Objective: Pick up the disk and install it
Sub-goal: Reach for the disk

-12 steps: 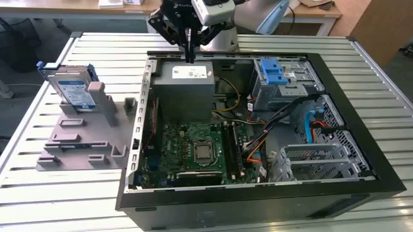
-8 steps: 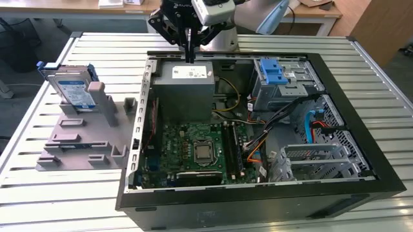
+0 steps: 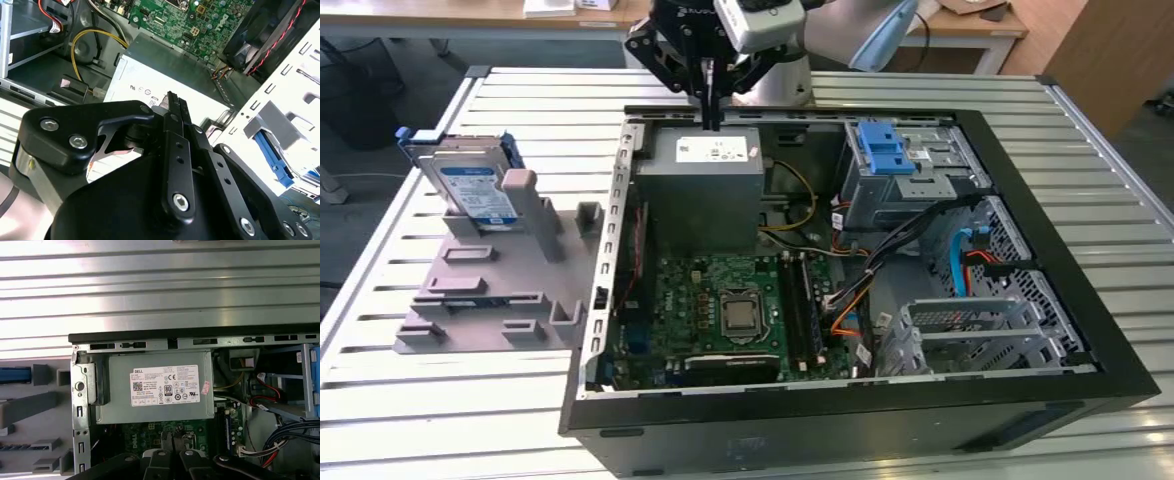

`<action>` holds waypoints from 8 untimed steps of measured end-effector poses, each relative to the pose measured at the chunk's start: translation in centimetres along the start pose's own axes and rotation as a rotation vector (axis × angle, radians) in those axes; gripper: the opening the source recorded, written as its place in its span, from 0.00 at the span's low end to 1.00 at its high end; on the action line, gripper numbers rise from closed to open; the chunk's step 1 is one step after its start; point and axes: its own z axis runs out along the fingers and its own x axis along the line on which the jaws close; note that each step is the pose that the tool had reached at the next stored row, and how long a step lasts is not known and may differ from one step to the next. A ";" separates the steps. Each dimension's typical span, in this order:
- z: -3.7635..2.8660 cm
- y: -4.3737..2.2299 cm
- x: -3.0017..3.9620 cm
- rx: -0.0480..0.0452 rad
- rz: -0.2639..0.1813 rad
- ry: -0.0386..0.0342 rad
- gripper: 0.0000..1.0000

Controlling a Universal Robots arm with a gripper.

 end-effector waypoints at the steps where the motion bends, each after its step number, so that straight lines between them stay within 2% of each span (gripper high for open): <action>1: 0.00 -0.01 0.07 -0.0001 0.000 -0.0001 0.15; 8: -0.01 -0.05 0.68 0.0000 0.000 0.0000 0.15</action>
